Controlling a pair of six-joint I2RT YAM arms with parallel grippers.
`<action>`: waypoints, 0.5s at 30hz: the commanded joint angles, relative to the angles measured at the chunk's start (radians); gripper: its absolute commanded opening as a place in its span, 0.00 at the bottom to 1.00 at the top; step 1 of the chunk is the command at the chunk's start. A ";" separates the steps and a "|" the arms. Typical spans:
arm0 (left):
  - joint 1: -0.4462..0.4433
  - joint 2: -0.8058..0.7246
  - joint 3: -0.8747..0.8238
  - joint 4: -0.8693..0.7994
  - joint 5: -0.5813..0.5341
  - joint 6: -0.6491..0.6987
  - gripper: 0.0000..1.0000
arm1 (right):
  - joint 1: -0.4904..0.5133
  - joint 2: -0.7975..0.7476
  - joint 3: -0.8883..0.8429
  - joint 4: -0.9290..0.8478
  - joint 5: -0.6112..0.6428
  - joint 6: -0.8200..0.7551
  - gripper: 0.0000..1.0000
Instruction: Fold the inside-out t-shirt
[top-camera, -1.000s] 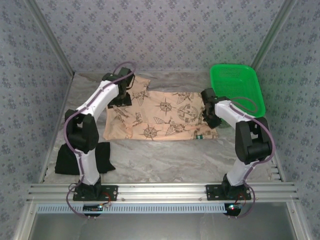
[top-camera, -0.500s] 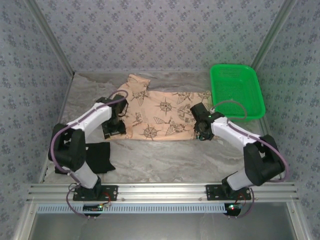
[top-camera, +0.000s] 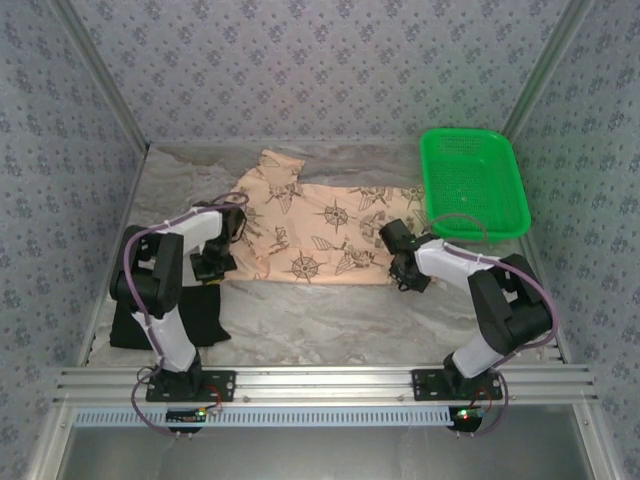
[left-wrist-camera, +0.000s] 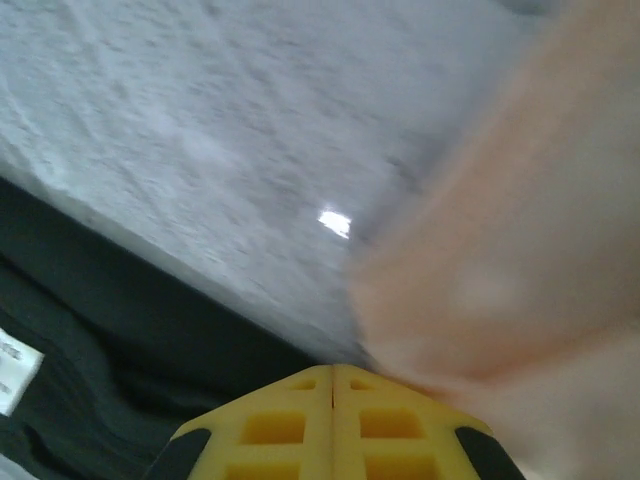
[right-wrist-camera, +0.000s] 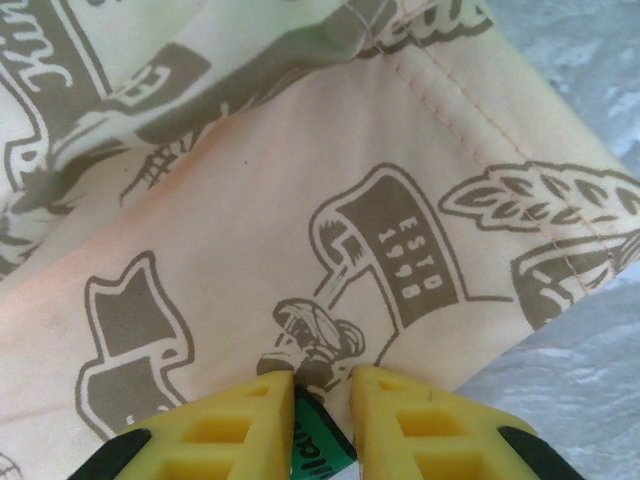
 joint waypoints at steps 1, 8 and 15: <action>0.033 0.023 -0.005 -0.032 -0.093 0.034 0.04 | 0.015 -0.001 -0.043 -0.064 -0.024 0.037 0.25; 0.126 -0.020 0.016 -0.048 -0.102 0.086 0.04 | 0.004 -0.099 -0.009 -0.161 -0.005 0.041 0.43; -0.042 -0.168 0.134 -0.071 0.089 0.051 0.25 | -0.091 -0.051 0.047 0.032 -0.036 -0.283 0.26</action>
